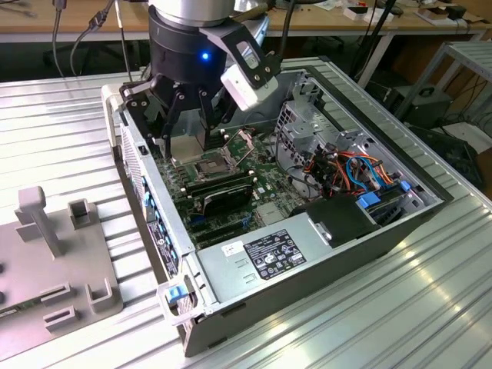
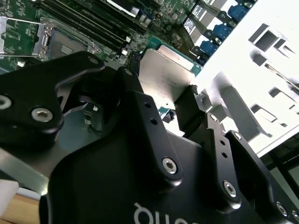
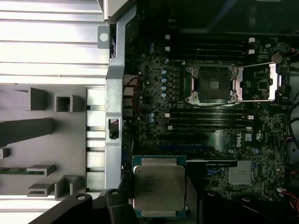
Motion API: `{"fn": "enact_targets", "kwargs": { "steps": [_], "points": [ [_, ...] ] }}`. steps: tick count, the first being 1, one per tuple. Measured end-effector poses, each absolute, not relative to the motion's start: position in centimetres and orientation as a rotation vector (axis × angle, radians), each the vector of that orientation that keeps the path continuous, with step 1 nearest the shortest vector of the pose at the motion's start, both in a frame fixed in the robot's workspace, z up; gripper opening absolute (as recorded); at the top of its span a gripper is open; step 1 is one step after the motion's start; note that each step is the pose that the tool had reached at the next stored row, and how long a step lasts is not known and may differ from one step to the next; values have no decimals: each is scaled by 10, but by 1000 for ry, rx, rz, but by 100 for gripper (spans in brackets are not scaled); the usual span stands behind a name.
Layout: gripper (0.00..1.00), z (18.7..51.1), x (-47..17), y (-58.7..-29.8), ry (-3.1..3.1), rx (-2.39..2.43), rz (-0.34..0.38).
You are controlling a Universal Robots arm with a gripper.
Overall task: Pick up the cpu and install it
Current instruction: 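Pick up the cpu and move it towards the insertion slot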
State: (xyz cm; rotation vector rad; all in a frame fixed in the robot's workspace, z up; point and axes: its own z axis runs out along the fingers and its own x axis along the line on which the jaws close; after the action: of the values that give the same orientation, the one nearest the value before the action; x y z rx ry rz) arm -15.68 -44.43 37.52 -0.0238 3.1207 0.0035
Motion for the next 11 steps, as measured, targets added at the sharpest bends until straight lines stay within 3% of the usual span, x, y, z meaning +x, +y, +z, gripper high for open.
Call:
{"fn": "enact_targets", "kwargs": {
  "steps": [11],
  "points": [
    [55,375,-148,-444,3121,-24,3]
  ]
}}
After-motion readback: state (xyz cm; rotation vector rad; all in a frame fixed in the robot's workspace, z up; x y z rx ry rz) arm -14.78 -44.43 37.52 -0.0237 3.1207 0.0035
